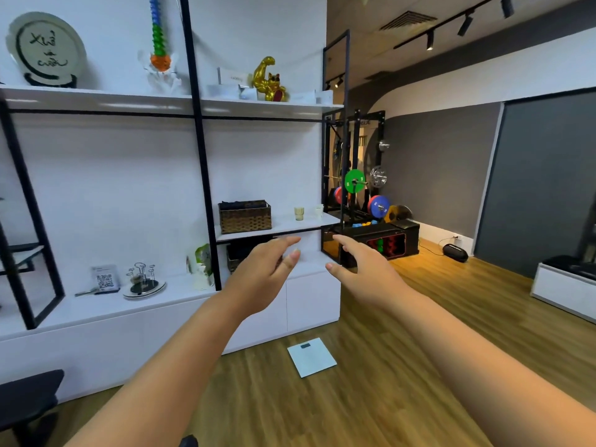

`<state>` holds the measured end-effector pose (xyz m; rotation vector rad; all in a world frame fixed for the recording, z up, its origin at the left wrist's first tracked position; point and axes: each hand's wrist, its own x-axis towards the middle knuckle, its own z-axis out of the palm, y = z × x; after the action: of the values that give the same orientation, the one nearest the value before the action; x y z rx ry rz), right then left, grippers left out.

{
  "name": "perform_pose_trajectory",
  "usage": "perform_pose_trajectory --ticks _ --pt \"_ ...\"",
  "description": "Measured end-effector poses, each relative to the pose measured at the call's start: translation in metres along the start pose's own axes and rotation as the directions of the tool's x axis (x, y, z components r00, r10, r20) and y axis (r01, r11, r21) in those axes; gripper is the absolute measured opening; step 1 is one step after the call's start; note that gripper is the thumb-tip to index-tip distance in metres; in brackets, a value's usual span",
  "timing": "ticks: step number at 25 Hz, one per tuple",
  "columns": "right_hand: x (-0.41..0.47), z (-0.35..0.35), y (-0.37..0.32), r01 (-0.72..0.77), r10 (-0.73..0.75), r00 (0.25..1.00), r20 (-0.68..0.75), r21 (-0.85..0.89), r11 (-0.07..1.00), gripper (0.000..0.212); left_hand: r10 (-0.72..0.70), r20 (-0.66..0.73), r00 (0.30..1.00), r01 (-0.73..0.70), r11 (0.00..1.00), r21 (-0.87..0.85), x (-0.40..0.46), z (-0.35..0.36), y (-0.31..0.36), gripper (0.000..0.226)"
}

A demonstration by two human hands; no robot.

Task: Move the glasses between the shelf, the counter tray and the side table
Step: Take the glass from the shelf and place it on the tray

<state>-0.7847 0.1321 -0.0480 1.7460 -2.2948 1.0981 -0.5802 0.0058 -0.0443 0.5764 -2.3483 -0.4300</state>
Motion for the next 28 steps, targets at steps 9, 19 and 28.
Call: perform_pose_trajectory --ticks 9,19,28 --pt "0.160 0.035 0.083 -0.013 0.013 1.000 -0.002 -0.038 0.999 0.065 -0.023 0.055 0.998 0.023 1.000 0.010 0.169 0.058 -0.103 0.051" --pt "0.297 0.080 0.176 -0.064 0.064 0.998 0.007 0.053 0.997 0.060 -0.050 0.099 0.994 0.046 0.998 0.044 0.290 0.131 -0.185 0.051" --pt "0.445 0.098 0.267 0.044 -0.046 0.999 0.017 0.107 0.993 0.061 -0.071 0.001 0.998 0.070 0.993 0.097 0.422 0.189 -0.230 0.048"
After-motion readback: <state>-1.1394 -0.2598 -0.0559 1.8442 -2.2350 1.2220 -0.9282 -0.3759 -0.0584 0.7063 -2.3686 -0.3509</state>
